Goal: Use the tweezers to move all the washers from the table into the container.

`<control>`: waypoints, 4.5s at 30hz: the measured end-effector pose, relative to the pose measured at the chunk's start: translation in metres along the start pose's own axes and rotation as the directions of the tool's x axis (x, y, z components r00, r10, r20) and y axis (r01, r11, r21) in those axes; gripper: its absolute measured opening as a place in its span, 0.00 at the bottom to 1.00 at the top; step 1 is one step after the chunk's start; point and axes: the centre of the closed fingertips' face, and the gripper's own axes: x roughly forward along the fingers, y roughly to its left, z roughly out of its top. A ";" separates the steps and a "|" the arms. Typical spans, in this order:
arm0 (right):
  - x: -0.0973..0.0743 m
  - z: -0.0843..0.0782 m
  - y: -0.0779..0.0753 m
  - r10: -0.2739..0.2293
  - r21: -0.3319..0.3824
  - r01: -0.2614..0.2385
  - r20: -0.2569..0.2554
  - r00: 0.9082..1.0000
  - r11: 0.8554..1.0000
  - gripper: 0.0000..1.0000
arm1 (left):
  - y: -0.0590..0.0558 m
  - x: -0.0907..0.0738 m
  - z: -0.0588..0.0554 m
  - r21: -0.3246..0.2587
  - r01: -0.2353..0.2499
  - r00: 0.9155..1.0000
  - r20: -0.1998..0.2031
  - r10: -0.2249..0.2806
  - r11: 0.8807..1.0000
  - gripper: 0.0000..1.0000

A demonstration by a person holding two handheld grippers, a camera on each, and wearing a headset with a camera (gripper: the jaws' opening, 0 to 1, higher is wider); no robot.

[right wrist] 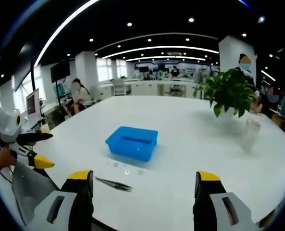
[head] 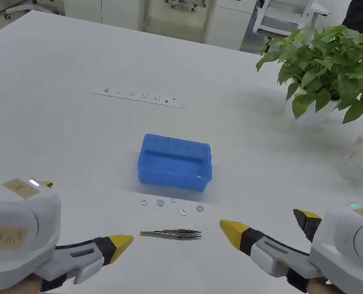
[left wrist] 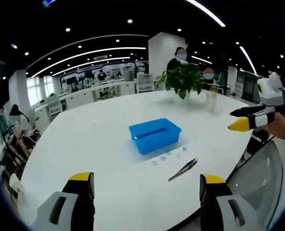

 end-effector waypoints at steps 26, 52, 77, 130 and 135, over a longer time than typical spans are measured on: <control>0.010 -0.022 0.000 0.033 0.026 -0.031 -0.090 0.995 0.999 0.73 | -0.065 0.062 -0.027 0.190 0.422 0.901 -0.195 -0.387 0.887 0.22; 0.025 -0.039 0.012 0.132 0.050 -0.125 -0.163 0.978 0.991 0.53 | -0.063 0.124 -0.069 0.260 0.488 0.854 -0.338 -0.395 0.833 0.05; 0.019 -0.013 0.038 0.196 -0.050 -0.203 -0.126 0.972 0.978 0.34 | -0.086 0.110 -0.064 0.388 0.566 0.816 -0.391 -0.426 0.727 0.00; 0.010 0.015 0.167 0.643 -0.393 -0.716 -0.320 0.695 0.578 0.13 | -0.100 -0.033 0.085 0.519 0.682 0.700 -0.260 -0.665 0.515 0.00; 0.009 0.013 0.173 0.652 -0.411 -0.729 -0.336 0.680 0.548 0.09 | -0.100 -0.040 0.093 0.519 0.700 0.676 -0.260 -0.690 0.490 0.00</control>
